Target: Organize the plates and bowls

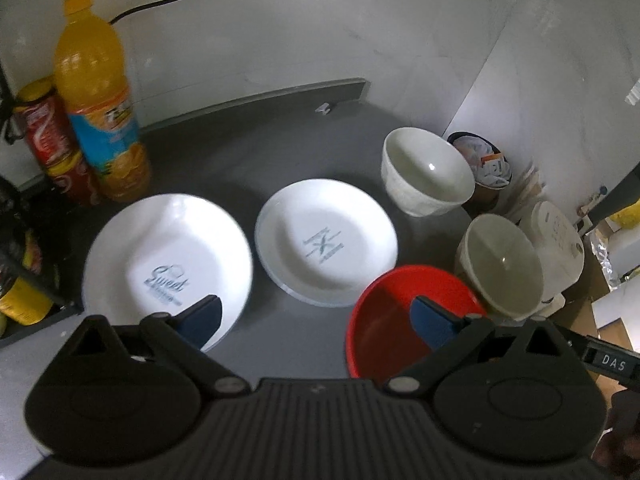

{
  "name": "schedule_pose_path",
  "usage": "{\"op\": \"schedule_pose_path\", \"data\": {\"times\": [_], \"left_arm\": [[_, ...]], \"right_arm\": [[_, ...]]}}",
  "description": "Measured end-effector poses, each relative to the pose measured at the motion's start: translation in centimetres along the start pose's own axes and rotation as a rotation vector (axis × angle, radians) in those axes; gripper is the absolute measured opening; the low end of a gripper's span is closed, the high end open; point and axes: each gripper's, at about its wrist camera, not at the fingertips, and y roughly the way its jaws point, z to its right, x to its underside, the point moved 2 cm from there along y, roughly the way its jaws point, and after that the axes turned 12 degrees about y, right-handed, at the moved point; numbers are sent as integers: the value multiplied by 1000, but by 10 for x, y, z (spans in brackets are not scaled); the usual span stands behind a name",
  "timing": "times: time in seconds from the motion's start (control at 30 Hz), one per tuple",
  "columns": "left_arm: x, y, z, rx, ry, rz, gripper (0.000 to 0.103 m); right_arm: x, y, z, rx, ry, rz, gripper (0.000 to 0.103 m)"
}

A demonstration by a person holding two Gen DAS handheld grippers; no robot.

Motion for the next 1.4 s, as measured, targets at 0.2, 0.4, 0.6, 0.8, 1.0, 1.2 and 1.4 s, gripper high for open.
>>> {"op": "schedule_pose_path", "data": {"times": [0.2, 0.4, 0.6, 0.8, 1.0, 1.2, 1.4], "left_arm": [[-18, 21, 23, 9, -17, -7, 100], [-30, 46, 53, 20, -15, -28, 97], [-46, 70, 87, 48, 23, -43, 88], [-58, 98, 115, 79, 44, -73, 77], [-62, 126, 133, 102, 62, -112, 64], [-61, 157, 146, 91, 94, -163, 54], [-57, 180, 162, 45, 146, -228, 44]], "right_arm": [[-18, 22, 15, -5, 8, -32, 99], [-33, 41, 33, -3, 32, -51, 90], [-43, 61, 57, -12, 77, -86, 79], [-53, 83, 78, -16, 106, -134, 63], [-57, 96, 82, -54, 103, -167, 53], [-55, 112, 83, -75, 107, -204, 49], [-57, 118, 80, -87, 73, -215, 37]]}}
